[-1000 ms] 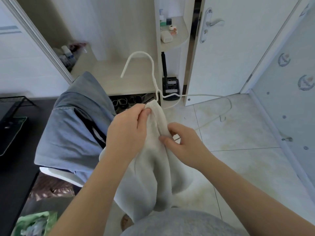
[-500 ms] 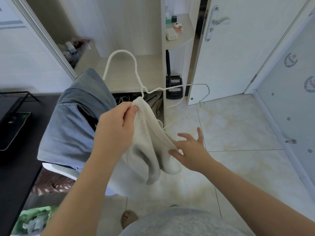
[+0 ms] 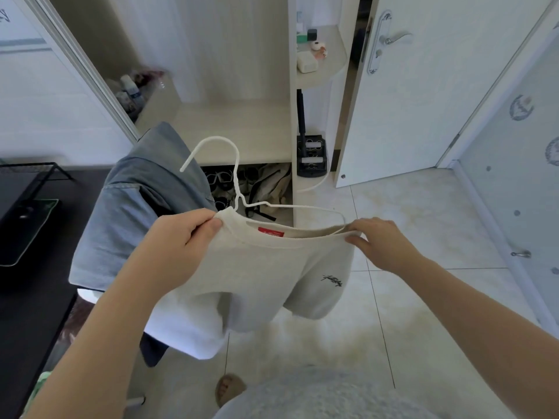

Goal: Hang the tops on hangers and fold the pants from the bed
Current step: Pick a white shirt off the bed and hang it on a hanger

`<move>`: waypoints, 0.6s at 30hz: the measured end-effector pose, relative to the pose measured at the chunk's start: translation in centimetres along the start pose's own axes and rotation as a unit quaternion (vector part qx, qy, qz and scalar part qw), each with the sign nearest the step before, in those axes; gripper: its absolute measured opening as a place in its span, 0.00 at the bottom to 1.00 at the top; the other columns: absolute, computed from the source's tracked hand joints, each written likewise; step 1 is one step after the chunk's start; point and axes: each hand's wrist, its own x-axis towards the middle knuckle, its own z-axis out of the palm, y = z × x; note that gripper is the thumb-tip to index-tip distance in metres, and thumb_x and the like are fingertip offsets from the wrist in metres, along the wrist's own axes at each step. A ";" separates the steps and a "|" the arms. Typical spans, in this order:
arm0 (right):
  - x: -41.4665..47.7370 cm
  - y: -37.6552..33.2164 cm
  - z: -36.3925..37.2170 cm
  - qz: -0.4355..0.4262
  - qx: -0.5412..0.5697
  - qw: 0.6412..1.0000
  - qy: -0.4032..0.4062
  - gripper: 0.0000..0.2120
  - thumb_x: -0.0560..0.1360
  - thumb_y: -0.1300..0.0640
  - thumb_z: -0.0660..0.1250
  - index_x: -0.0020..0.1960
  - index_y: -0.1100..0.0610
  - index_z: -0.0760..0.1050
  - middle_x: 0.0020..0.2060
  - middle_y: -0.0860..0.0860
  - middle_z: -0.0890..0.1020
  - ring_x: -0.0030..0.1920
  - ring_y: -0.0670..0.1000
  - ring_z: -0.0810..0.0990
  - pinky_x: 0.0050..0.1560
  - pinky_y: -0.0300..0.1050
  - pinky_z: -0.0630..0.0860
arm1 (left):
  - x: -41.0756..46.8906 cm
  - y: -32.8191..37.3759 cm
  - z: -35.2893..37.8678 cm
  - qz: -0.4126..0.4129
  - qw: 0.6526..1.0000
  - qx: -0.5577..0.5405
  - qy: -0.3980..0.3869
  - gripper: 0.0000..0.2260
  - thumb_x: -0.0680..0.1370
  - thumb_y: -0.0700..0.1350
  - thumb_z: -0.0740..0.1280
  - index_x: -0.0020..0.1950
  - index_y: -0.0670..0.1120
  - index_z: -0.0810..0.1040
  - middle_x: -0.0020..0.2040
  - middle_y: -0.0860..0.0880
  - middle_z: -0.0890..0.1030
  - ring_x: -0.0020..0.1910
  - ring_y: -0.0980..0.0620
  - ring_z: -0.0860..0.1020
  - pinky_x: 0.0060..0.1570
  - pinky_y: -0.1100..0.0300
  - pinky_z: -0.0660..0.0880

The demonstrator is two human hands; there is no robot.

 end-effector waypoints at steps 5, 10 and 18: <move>-0.3 -3.1 -4.1 -0.050 0.118 0.991 0.024 0.07 0.79 0.53 0.69 0.45 0.56 0.80 0.39 0.46 0.80 0.44 0.52 0.78 0.47 0.46 0.73 | -0.4 -0.2 0.6 -0.004 0.999 0.017 -0.045 0.10 0.82 0.50 0.62 0.42 0.53 0.78 0.31 0.53 0.79 0.34 0.54 0.76 0.32 0.62 0.68; -1.1 -8.8 -7.6 -0.145 0.161 0.976 0.008 0.08 0.78 0.53 0.69 0.46 0.58 0.81 0.40 0.51 0.82 0.43 0.50 0.77 0.48 0.47 0.72 | 0.1 2.2 2.5 0.042 0.994 0.024 -0.099 0.15 0.83 0.51 0.60 0.37 0.52 0.71 0.32 0.54 0.76 0.31 0.52 0.73 0.32 0.60 0.67; -1.9 -13.1 -8.5 -0.162 0.318 0.933 0.049 0.11 0.81 0.59 0.63 0.41 0.51 0.70 0.47 0.48 0.75 0.48 0.44 0.74 0.49 0.32 0.68 | 0.7 4.8 3.5 0.109 0.992 -0.013 -0.068 0.14 0.82 0.56 0.60 0.45 0.49 0.78 0.32 0.53 0.75 0.33 0.54 0.74 0.32 0.60 0.67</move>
